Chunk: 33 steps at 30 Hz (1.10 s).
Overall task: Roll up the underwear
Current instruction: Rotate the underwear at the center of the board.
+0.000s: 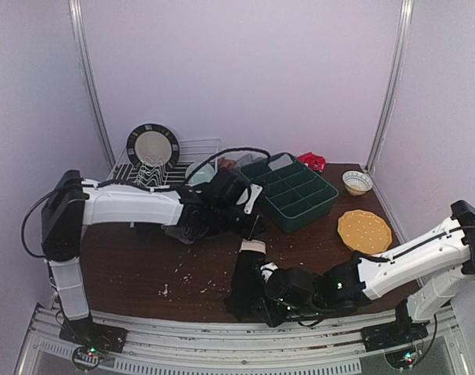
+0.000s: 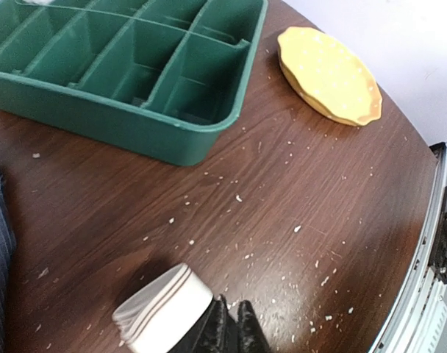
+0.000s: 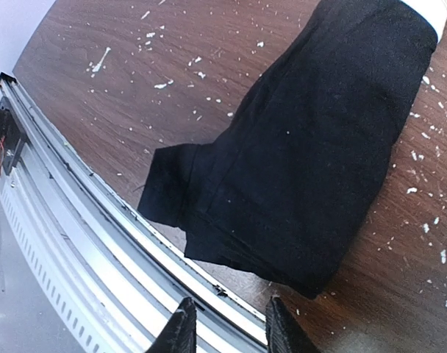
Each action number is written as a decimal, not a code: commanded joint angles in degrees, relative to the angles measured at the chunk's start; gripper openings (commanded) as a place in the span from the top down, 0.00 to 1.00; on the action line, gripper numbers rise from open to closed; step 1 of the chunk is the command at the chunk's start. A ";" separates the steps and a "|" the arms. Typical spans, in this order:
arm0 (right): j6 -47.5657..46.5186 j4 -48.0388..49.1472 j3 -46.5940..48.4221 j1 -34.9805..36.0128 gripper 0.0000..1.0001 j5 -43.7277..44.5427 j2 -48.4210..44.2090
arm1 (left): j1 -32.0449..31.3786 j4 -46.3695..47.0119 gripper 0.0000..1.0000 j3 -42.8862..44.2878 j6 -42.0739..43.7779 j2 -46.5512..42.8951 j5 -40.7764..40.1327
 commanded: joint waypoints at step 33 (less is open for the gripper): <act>-4.98 -9.71 -3.36 -3.50 0.58 8.15 -5.48 | 5.64 11.27 0.62 -27.23 -9.05 -10.88 3.70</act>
